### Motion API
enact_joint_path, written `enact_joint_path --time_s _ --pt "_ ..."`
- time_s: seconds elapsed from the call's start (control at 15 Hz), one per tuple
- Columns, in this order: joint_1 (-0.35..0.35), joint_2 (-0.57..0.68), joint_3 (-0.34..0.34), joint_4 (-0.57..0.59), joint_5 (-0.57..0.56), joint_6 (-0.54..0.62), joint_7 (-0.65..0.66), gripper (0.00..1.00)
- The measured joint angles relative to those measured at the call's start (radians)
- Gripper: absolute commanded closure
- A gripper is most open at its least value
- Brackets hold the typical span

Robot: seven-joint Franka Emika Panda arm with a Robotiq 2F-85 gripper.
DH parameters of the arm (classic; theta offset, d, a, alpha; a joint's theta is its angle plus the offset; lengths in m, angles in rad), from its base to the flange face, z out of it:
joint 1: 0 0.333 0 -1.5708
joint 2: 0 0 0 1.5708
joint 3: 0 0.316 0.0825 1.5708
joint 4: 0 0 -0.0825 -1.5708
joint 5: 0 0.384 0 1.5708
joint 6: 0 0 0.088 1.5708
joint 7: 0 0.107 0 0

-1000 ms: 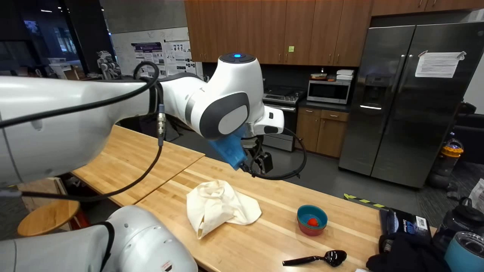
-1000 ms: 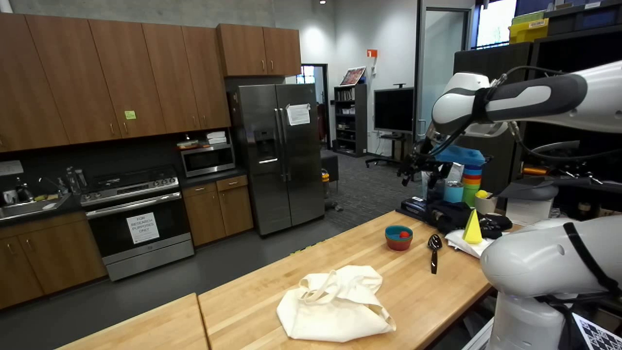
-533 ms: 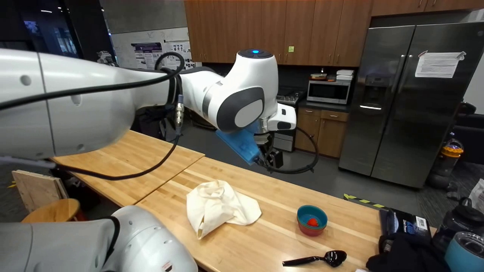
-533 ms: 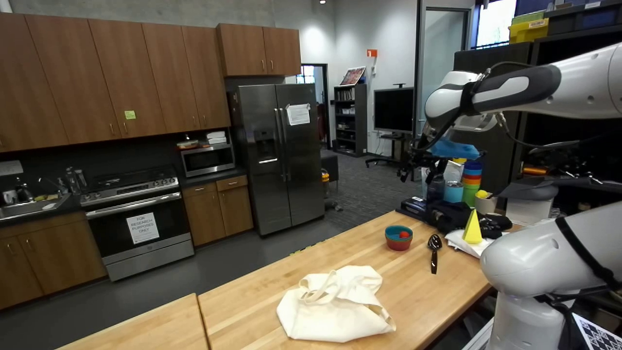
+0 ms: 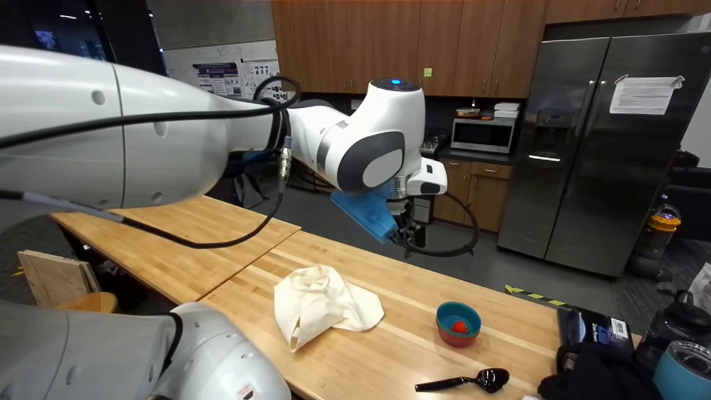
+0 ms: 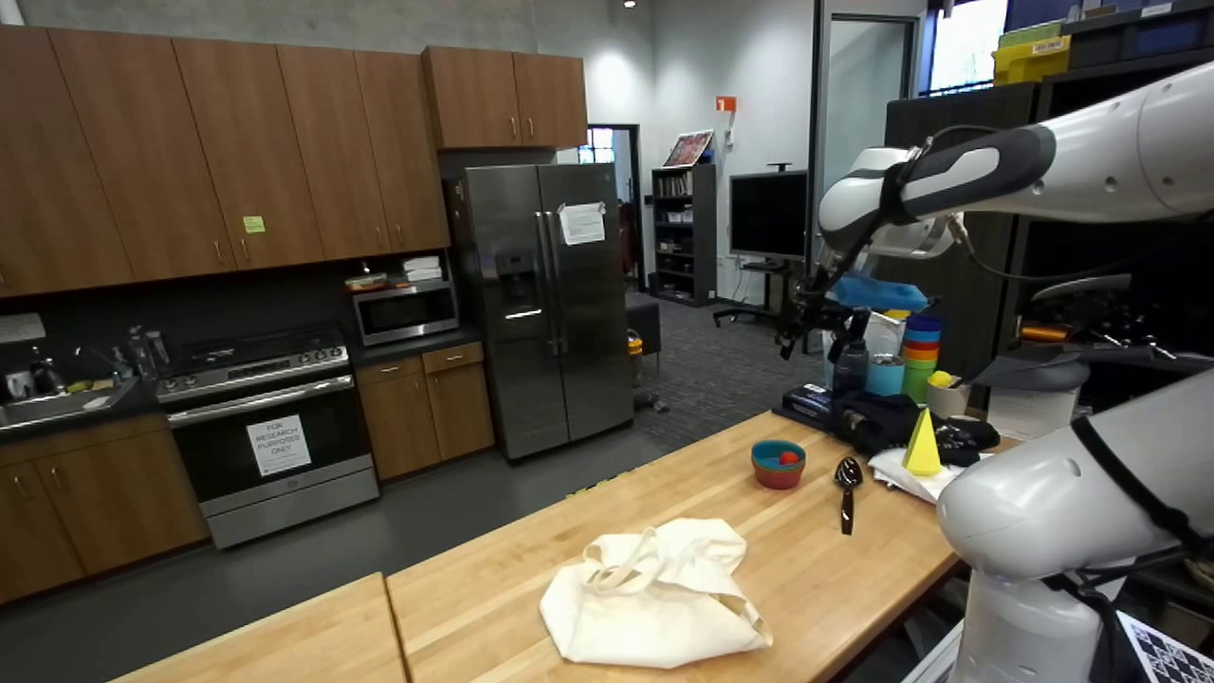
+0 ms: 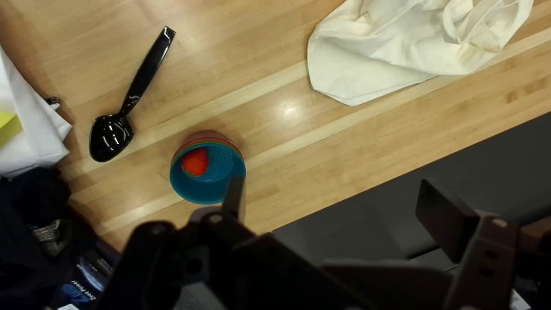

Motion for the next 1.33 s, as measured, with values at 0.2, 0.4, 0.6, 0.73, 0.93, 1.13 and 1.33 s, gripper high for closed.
enact_joint_path --time_s 0.2,0.4,0.6,0.73,0.93,1.13,1.33 --pt "0.000 0.025 0.000 0.010 0.000 0.004 -0.018 0.00" --pt "0.000 0.035 0.000 0.017 0.000 0.004 -0.023 0.00" --pt "0.000 0.036 0.000 0.018 0.000 0.004 -0.025 0.00" --pt "0.000 0.036 0.000 0.018 0.000 0.004 -0.025 0.00" --pt "0.000 0.036 0.000 0.018 0.000 0.004 -0.025 0.00" --pt "0.000 0.037 0.000 0.017 0.000 0.004 -0.025 0.00" --pt "-0.003 0.047 -0.004 0.012 0.004 0.006 -0.012 0.00"
